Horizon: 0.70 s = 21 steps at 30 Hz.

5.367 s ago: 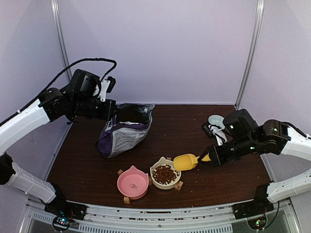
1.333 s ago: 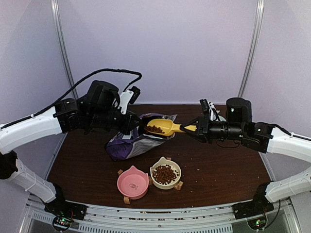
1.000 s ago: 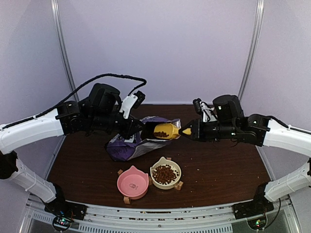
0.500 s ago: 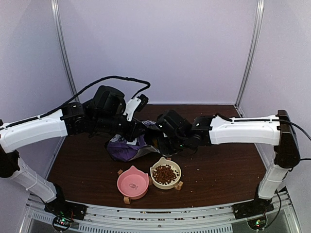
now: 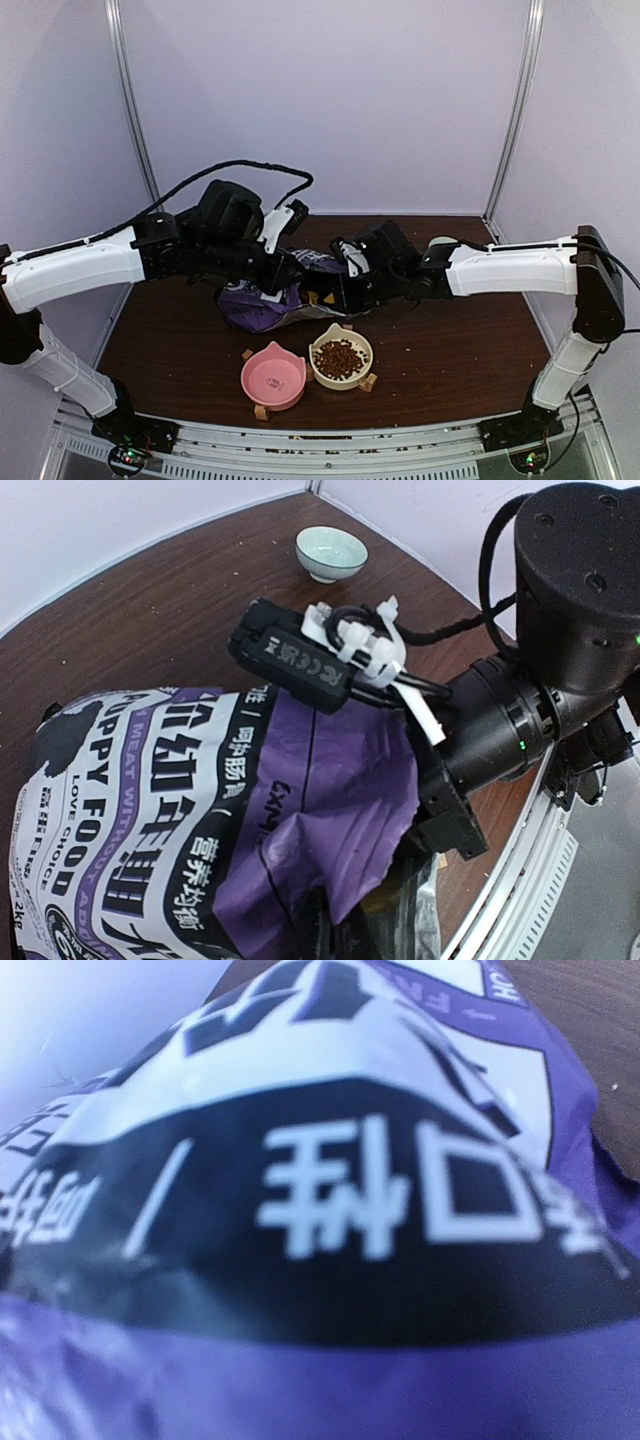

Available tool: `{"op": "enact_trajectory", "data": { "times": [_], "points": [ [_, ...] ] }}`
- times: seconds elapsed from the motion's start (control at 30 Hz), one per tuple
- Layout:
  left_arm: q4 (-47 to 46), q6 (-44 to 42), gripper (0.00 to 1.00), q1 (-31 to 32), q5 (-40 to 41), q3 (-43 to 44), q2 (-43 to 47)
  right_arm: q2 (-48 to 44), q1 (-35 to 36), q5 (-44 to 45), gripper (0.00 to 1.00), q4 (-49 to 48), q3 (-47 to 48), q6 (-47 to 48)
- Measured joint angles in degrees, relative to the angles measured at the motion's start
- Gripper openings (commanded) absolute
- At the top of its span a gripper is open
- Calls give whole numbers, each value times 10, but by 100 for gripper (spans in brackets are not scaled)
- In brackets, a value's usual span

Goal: Serve the pet food

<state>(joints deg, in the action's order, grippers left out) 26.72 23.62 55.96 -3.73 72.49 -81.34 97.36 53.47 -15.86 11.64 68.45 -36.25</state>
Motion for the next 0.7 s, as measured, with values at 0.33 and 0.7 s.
{"op": "enact_trajectory", "data": {
  "times": [0.33,0.7],
  "points": [
    [-9,16,0,0,12,-13,10,-94,-24,-150,11,-97,-90,-80],
    [-6,27,0,-3,44,-14,27,-223,-61,-189,11,-193,-200,-212]
  ]
}}
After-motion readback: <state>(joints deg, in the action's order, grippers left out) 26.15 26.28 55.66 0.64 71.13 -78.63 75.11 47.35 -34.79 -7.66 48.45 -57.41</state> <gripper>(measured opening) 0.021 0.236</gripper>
